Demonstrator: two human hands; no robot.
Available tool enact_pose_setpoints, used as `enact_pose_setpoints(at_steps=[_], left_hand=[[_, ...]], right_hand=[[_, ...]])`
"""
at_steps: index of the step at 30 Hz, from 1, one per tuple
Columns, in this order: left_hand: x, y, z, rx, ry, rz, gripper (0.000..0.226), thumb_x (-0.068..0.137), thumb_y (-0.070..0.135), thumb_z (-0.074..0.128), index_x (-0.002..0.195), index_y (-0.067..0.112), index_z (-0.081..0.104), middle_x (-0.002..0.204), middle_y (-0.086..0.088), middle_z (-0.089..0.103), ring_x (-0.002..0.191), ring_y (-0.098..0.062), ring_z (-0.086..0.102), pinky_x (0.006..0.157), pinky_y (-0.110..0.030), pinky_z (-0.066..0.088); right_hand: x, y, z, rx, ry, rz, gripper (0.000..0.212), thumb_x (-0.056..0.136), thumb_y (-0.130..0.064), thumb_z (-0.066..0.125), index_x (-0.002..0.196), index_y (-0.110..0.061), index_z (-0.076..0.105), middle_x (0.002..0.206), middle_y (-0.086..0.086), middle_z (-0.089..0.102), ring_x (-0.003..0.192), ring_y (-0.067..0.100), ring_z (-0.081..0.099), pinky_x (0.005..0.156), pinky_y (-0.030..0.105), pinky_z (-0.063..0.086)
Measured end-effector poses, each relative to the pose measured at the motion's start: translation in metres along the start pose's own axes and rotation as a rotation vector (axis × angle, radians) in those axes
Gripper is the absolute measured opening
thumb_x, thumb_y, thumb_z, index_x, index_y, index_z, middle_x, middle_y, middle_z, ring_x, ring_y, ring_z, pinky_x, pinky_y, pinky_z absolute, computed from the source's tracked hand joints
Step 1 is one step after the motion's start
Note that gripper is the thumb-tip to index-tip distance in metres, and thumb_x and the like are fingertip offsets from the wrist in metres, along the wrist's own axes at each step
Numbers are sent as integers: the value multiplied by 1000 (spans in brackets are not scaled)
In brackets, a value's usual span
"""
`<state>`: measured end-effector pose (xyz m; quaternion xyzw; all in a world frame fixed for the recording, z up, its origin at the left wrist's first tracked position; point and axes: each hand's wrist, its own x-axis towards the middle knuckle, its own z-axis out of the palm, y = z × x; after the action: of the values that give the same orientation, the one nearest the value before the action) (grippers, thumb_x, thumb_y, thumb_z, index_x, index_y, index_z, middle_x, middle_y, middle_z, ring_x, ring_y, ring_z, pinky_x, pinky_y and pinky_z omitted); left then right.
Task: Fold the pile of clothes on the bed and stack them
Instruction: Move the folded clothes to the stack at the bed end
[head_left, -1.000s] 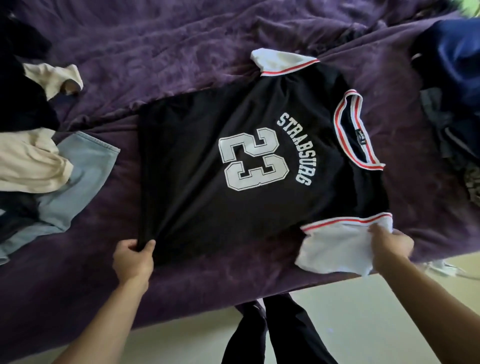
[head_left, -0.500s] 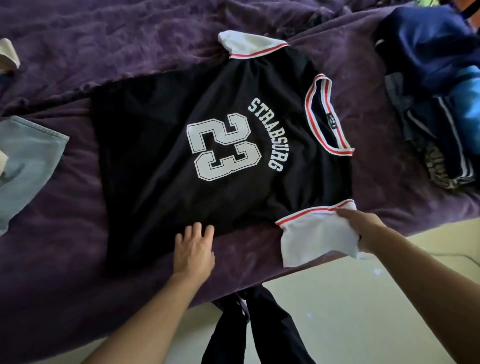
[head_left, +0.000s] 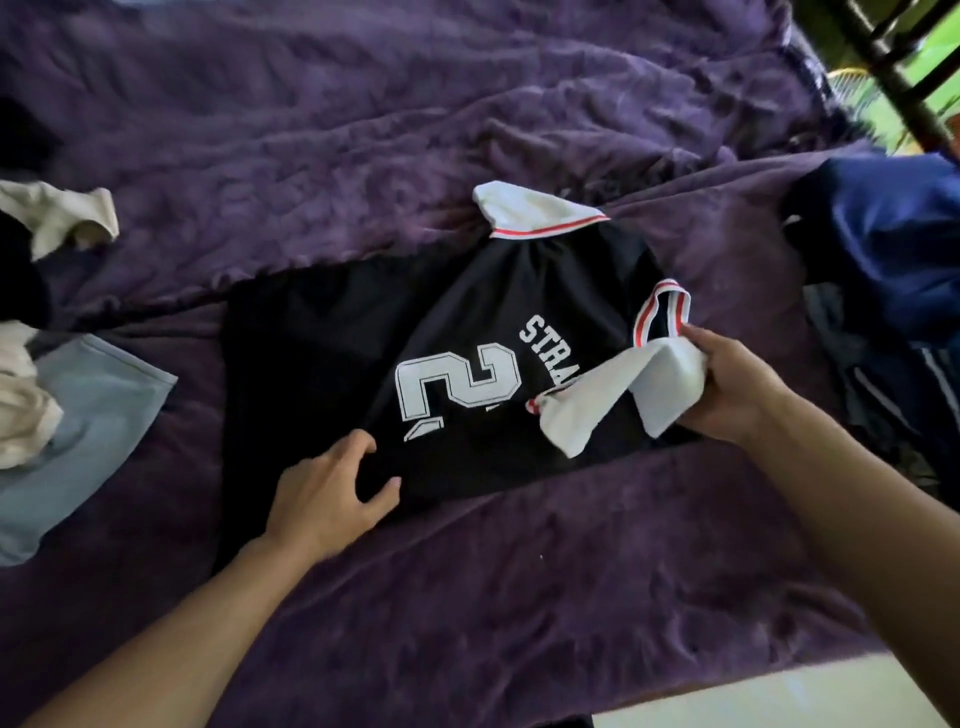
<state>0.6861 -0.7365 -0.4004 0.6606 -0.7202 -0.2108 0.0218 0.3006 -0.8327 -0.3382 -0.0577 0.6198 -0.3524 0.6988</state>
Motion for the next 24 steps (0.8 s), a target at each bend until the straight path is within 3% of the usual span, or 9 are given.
enact_pose_setpoints(at_steps=[4, 7, 9, 11, 14, 17, 19, 21, 24], left_hand=[[70, -11, -30, 85, 116, -29, 17, 84, 27, 65, 96, 16, 60, 86, -1, 68, 69, -29, 64, 55, -30, 42], [130, -21, -44, 82, 215, -142, 14, 86, 22, 64, 96, 13, 63, 80, -10, 68, 75, -36, 64, 57, -32, 38], [172, -28, -49, 94, 271, -231, 17, 88, 22, 63, 102, 13, 63, 88, -16, 68, 83, -40, 63, 63, -37, 40], [210, -33, -53, 84, 311, -299, 22, 89, 20, 62, 109, 11, 60, 102, -19, 66, 95, -42, 59, 73, -43, 45], [242, -38, -52, 121, 313, -359, 37, 86, 18, 64, 120, 10, 54, 120, -21, 55, 112, -42, 48, 91, -52, 39], [230, -45, -39, 140, 241, -397, 41, 85, 20, 66, 123, 11, 53, 123, -20, 50, 115, -41, 44, 92, -53, 37], [207, -57, -26, 181, 180, -436, 44, 84, 23, 68, 125, 12, 53, 123, -19, 49, 114, -41, 44, 91, -53, 38], [181, -74, -14, 208, 120, -536, 52, 84, 30, 69, 129, 14, 50, 128, -20, 47, 116, -41, 43, 92, -54, 38], [162, -99, -12, 140, 184, -663, 48, 85, 19, 67, 130, 12, 50, 125, -22, 51, 114, -42, 45, 91, -55, 38]], right_hand=[[53, -55, 32, 69, -87, -2, 30, 101, -31, 39, 101, -13, 63, 94, 9, 71, 87, 25, 69, 89, 46, 53], [95, -95, 64, 58, -145, -15, 36, 97, -23, 38, 113, -2, 63, 104, 12, 71, 96, 27, 69, 86, 47, 55], [124, -120, 89, 63, -173, -40, 38, 99, -19, 33, 115, 0, 63, 116, 13, 67, 108, 27, 64, 96, 46, 49], [152, -140, 111, 119, -157, -76, 37, 102, -23, 33, 106, -3, 63, 114, 10, 64, 101, 23, 65, 93, 38, 50], [187, -151, 134, 152, -103, -121, 32, 101, -34, 42, 123, -11, 47, 119, 12, 58, 100, 26, 66, 79, 35, 56], [204, -131, 130, -130, 35, -192, 24, 100, -27, 45, 120, -13, 46, 114, 14, 58, 91, 27, 67, 71, 36, 57], [210, -106, 120, -457, 129, -293, 31, 96, -21, 53, 125, -12, 54, 111, 9, 60, 94, 23, 63, 85, 40, 56], [217, -81, 106, -969, 181, -497, 43, 90, -23, 63, 132, -14, 55, 122, 7, 61, 110, 22, 59, 100, 38, 47], [223, -57, 92, -1532, 133, -650, 57, 85, -33, 68, 138, -25, 48, 150, 2, 39, 137, 23, 38, 109, 39, 34]])
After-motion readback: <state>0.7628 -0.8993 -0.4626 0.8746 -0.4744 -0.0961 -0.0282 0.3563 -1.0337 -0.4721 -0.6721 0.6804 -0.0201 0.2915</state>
